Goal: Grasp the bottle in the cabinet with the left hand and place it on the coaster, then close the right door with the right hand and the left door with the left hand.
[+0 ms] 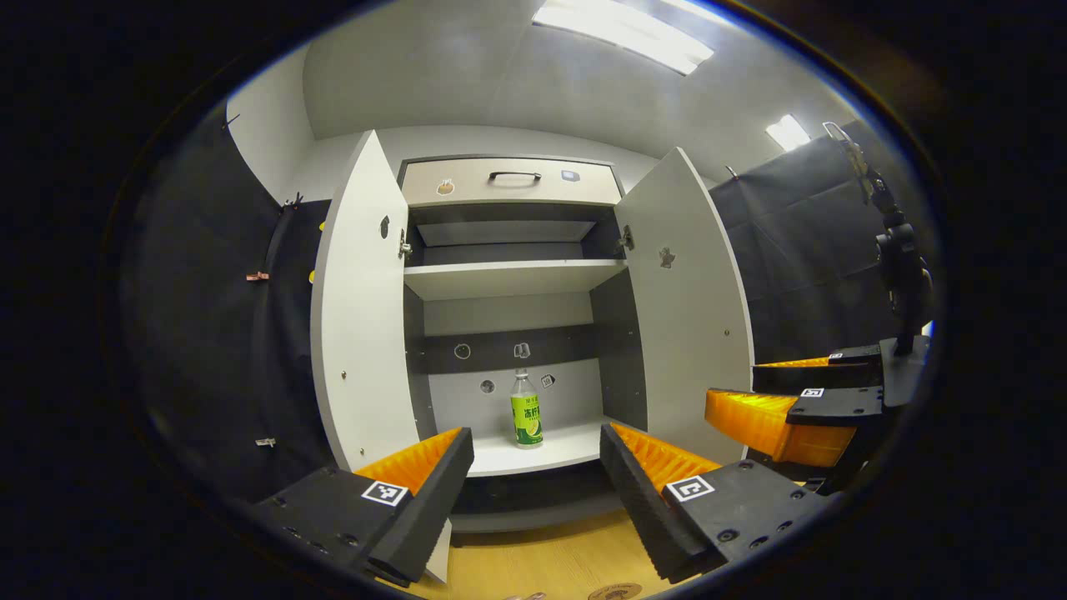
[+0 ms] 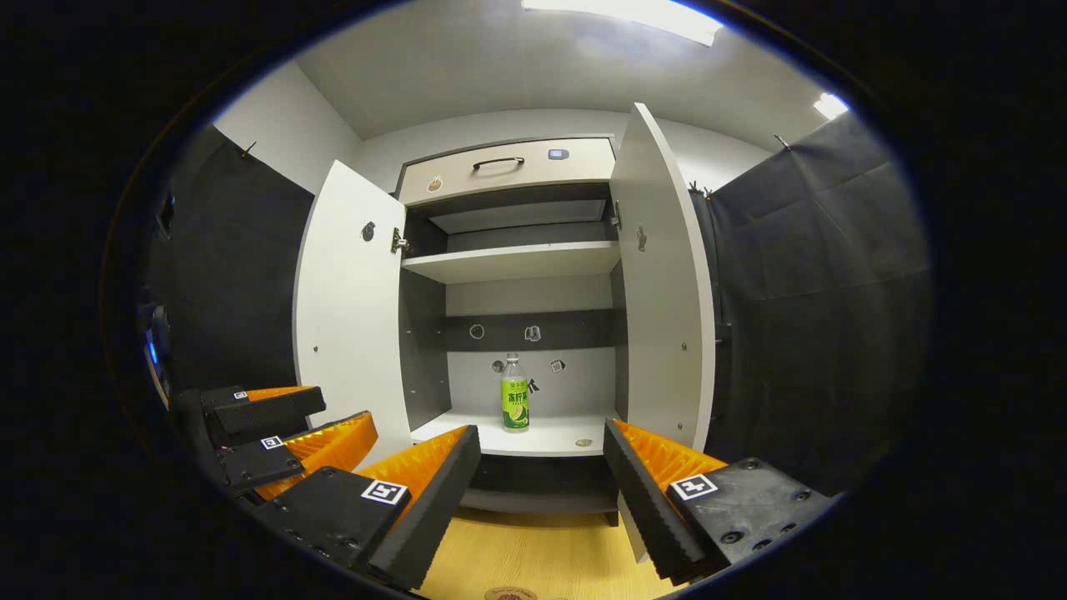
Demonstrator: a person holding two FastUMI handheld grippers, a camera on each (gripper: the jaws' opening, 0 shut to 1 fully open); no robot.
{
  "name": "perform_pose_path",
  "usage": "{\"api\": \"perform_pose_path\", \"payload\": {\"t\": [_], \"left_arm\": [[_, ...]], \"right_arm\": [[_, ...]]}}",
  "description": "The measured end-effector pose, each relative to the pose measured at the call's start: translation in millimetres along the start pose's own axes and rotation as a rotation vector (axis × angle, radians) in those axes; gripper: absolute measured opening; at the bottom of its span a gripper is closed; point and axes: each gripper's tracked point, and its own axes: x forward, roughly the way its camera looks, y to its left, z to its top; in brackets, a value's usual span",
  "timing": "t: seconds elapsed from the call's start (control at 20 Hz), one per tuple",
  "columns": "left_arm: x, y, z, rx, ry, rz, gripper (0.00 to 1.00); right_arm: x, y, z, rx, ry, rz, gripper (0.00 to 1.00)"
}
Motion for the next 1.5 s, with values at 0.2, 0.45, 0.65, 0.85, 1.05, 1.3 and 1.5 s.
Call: {"api": "perform_pose_path", "payload": {"t": [0.2,0.45,0.65,0.85,1.05,1.3,1.5], "left_arm": [[1,4,-5,-0.014,0.008,-0.005,0.96],[3,6,-8,-0.02,0.012,-0.025,0.96],[7,9,-13,-0.041,0.022,-0.045,0.96],[17,8,-23,-0.05,0.052,-0.086,0.96],[38,10,-15,-0.02,0.017,-0.071,0.96],[85,7,-15,-0.011,-0.003,-0.075,0.96],[137,6,-23,0.028,0.011,-0.07,0.96]], "right_arm": [[2,-2,0,0.009,-0.002,-0.014,0.98],[3,3,2,-0.004,-0.016,-0.023,0.98],[3,7,0,-0.021,-0.014,-0.03,0.98],[4,8,-2,-0.033,-0.009,-0.032,0.98],[12,4,2,-0.041,-0.02,-0.028,0.98],[38,-3,-8,-0.066,0.0,0.011,0.98],[68,-10,-13,-0.057,-0.002,0.041,0.98]]}}
